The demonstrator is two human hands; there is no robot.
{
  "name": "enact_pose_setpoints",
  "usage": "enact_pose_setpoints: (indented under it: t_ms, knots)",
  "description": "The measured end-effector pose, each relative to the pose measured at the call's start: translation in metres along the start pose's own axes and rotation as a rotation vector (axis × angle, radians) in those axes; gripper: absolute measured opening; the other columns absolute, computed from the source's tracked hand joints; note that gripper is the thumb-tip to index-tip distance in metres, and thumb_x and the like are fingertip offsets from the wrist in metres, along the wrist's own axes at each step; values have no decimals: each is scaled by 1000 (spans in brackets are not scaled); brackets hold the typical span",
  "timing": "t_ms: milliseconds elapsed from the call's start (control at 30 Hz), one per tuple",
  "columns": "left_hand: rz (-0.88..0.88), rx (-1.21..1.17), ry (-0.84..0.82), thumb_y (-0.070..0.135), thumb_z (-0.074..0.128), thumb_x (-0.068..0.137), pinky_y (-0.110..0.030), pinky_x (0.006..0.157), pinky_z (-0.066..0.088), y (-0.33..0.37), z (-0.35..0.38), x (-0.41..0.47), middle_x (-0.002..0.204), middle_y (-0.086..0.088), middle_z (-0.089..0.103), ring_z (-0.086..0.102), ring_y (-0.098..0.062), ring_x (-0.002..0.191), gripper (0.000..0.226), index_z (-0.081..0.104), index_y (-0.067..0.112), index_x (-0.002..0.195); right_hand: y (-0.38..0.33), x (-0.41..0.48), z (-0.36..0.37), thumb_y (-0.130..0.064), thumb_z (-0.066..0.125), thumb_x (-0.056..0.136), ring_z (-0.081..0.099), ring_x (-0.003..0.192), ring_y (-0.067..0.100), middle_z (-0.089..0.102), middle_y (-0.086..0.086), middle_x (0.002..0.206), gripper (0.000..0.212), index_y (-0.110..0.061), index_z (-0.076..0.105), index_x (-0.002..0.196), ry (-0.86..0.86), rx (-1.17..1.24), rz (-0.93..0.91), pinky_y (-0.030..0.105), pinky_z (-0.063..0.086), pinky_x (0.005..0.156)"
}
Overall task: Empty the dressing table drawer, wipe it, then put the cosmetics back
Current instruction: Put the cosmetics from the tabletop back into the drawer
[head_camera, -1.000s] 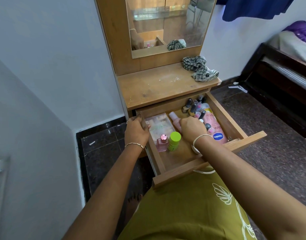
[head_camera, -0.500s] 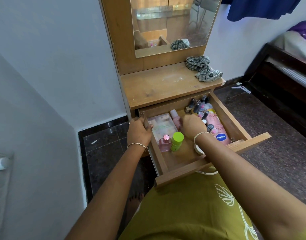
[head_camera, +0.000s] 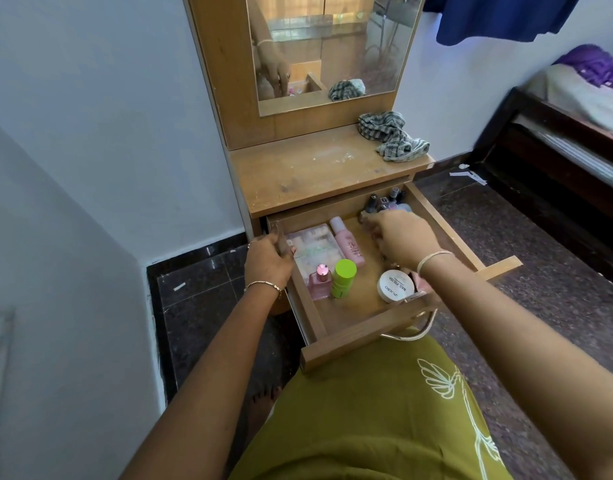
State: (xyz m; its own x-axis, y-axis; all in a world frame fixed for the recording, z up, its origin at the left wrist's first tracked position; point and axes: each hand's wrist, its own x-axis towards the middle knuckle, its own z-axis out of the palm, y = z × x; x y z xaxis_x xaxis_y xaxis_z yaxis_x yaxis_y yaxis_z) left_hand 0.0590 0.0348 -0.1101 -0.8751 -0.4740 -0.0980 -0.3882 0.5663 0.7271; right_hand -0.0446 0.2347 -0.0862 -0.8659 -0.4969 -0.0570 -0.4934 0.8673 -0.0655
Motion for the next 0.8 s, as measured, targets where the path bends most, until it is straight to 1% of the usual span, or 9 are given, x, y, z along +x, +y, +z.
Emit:
enact_pose_setpoints:
  t_ms: [100, 167, 233, 367, 467, 567, 667, 733, 800]
  knots:
    - [3, -24, -44, 15, 62, 90, -32, 91, 45, 1, -3, -2, 124, -15, 60, 57, -31, 114, 49, 47, 8, 136, 20, -22, -12, -14, 59, 86, 60, 101, 23, 65, -3, 111, 34, -29, 64, 116, -65, -107, -104, 32, 48, 77]
    - [-1, -49, -67, 14, 63, 89, -33, 94, 45, 1, -5, -3, 128, -14, 59, 56, -30, 117, 54, 43, 9, 139, 28, -35, -11, -23, 63, 86, 59, 103, 19, 64, -5, 113, 34, -31, 63, 119, -127, -194, -160, 29, 48, 79]
    - [-17, -81, -84, 14, 64, 88, -33, 95, 45, 0, -5, -5, 131, -13, 56, 54, -28, 119, 61, 37, 11, 143, 29, -45, -13, -28, 66, 86, 60, 103, 17, 63, -6, 115, 32, -32, 64, 118, -128, -216, -182, 27, 46, 78]
    - [-24, -96, -86, 14, 67, 86, -29, 98, 42, -3, -3, -6, 139, -11, 51, 50, -26, 125, 68, 32, 12, 146, 29, -52, -12, -22, 61, 90, 60, 105, 15, 61, -10, 120, 34, -33, 62, 122, -77, -250, -236, 25, 44, 75]
    - [-26, -110, -72, 15, 67, 86, -31, 102, 40, -5, -1, -7, 140, -10, 50, 47, -26, 128, 69, 32, 12, 146, 28, -53, -11, -20, 61, 90, 60, 106, 15, 64, -10, 118, 31, -33, 65, 117, -128, -194, -217, 27, 50, 81]
    - [-26, -122, -63, 15, 67, 86, -33, 103, 40, -7, 1, -8, 139, -10, 51, 47, -26, 128, 68, 33, 12, 145, 23, -56, -8, -22, 56, 93, 61, 99, 19, 68, -3, 106, 26, -27, 67, 115, -244, -223, -173, 25, 46, 71]
    - [-30, -142, -61, 14, 68, 86, -33, 103, 39, -7, 2, -8, 140, -10, 50, 47, -27, 129, 68, 34, 13, 145, 22, -55, -3, -28, 48, 96, 55, 79, 24, 58, 4, 86, 26, -15, 65, 111, -318, -278, -69, 30, 47, 66]
    - [-34, -152, -63, 14, 68, 86, -34, 103, 40, -8, 3, -7, 140, -10, 50, 46, -27, 129, 69, 33, 14, 145, 23, -51, -1, -30, 44, 97, 49, 76, 23, 51, 3, 85, 29, -11, 63, 109, -383, -258, -8, 33, 48, 70]
    - [-43, -160, -66, 14, 68, 86, -35, 103, 41, -9, 3, -7, 140, -9, 50, 46, -27, 129, 70, 32, 14, 146, 22, -49, 0, -29, 42, 98, 48, 80, 22, 52, 3, 89, 31, -10, 64, 109, -439, -252, 13, 32, 45, 71]
